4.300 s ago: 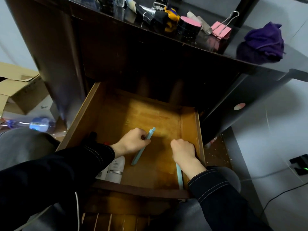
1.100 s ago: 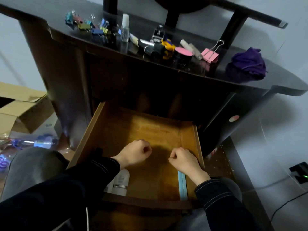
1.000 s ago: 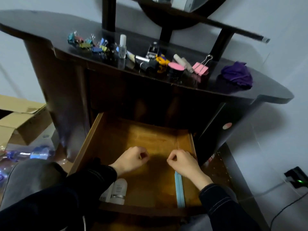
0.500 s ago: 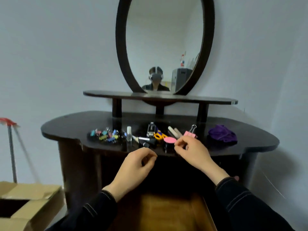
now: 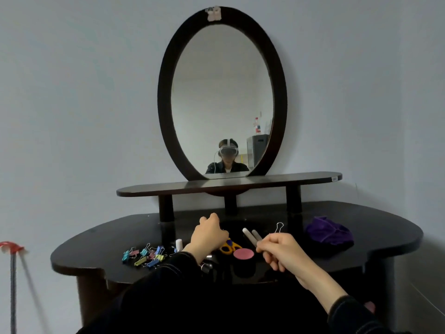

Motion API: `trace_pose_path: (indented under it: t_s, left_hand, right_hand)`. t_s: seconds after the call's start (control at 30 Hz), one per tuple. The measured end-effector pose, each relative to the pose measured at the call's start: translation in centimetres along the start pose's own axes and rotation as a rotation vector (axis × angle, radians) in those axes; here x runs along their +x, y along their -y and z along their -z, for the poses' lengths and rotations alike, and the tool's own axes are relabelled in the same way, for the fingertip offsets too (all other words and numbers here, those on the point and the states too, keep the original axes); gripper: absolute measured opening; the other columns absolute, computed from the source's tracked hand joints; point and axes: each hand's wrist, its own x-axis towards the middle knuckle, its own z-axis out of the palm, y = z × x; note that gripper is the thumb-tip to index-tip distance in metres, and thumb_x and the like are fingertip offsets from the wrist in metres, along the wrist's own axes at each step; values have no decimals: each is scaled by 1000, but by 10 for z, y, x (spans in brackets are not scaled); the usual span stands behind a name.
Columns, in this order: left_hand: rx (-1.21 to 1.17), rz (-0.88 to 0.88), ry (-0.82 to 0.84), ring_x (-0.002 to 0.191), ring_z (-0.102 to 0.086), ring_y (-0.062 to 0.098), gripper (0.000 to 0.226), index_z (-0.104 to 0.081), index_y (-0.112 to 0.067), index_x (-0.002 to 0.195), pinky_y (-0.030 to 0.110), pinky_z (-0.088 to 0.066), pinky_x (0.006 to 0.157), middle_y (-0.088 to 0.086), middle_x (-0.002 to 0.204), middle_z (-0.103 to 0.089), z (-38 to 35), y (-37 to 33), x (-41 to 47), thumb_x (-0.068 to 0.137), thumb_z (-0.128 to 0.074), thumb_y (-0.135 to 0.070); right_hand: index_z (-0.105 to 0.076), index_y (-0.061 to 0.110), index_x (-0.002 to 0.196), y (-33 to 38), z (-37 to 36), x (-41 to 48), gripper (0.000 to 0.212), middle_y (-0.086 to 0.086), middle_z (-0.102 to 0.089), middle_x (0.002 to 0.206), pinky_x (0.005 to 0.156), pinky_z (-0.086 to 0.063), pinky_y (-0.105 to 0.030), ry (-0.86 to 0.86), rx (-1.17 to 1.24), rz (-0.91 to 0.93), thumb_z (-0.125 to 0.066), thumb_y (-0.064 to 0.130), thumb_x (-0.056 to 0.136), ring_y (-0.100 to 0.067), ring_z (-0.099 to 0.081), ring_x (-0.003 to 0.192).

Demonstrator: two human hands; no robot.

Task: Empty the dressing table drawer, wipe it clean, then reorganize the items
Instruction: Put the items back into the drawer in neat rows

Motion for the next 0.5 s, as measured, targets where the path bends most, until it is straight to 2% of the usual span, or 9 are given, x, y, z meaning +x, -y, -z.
trace_pose_path:
  t_s: [0.13, 0.3, 0.37, 0.5]
  left_hand:
    - [38, 140, 72, 113, -59, 34, 37, -43, -12, 120, 39, -50, 89, 14, 125, -59, -17, 1, 18, 89, -58, -28]
    - [35, 198, 37, 113, -59, 34, 46, -41, -9, 127, 39, -49, 91, 15, 125, -60, -26, 7, 30, 89, -59, -27]
    - [-16, 198, 17, 106, -61, 30, 41, -42, -9, 120, 38, -50, 88, 13, 119, -62, -26, 7, 31, 89, -61, -28]
    - [-324, 234, -108, 94, -63, 25, 31, -41, -14, 106, 32, -46, 72, 9, 105, -62, -25, 9, 34, 91, -63, -30]
  right_hand:
    - [-74, 8, 80, -3, 2, 4, 19, -6, -62, 61, 40, -33, -20, 4, 66, 10, -65, 21, 91, -12, -51, 46]
    - [-76, 16, 74, -6, 6, 6, 18, -6, -63, 62, 40, -33, -21, 7, 154, 16, -66, 23, 87, -13, -52, 46]
    - [-76, 15, 75, -6, 8, 6, 18, -6, -63, 63, 40, -34, -20, -1, 183, 17, -66, 25, 86, -13, -52, 47]
    - [-76, 15, 74, -6, 11, 4, 19, -6, -63, 64, 40, -34, -20, -12, 245, 17, -67, 29, 84, -13, -53, 47]
